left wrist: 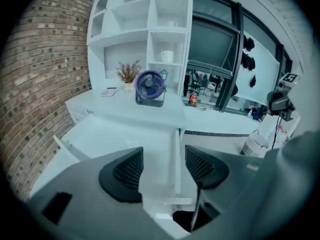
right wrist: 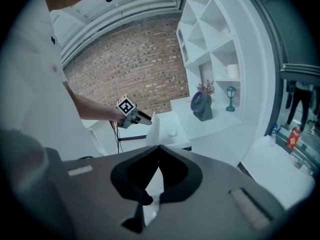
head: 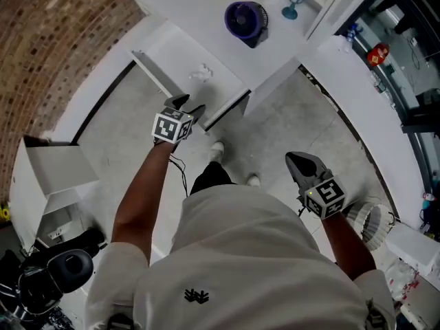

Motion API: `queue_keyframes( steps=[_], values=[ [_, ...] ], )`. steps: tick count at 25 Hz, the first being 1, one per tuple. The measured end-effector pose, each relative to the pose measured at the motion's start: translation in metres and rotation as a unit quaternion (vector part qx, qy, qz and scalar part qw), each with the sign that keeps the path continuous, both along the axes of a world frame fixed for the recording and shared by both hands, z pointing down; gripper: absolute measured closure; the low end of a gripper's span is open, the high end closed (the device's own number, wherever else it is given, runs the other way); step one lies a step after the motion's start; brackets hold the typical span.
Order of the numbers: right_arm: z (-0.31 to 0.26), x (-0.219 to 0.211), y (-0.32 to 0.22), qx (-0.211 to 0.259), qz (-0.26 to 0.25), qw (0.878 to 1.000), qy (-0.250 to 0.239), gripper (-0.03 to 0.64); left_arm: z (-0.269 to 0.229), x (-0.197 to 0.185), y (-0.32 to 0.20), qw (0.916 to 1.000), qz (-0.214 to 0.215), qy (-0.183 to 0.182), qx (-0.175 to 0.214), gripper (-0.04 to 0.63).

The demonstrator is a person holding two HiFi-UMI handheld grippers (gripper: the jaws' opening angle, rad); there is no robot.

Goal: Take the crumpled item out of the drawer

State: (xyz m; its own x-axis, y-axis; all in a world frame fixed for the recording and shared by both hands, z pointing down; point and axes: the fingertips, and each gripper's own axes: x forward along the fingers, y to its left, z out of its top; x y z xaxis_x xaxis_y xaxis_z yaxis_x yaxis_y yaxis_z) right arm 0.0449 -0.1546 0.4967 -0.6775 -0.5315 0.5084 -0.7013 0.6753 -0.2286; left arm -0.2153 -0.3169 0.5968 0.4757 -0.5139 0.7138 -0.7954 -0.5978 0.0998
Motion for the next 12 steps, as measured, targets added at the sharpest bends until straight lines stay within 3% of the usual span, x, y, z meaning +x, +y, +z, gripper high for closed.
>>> queue_keyframes(
  steps=[12],
  values=[
    [0.007,-0.05,-0.076,-0.048,0.11,0.992,0.025,0.603,0.108,-0.029,-0.134,0.9918,0.067,-0.048,-0.098,0.325]
  ],
)
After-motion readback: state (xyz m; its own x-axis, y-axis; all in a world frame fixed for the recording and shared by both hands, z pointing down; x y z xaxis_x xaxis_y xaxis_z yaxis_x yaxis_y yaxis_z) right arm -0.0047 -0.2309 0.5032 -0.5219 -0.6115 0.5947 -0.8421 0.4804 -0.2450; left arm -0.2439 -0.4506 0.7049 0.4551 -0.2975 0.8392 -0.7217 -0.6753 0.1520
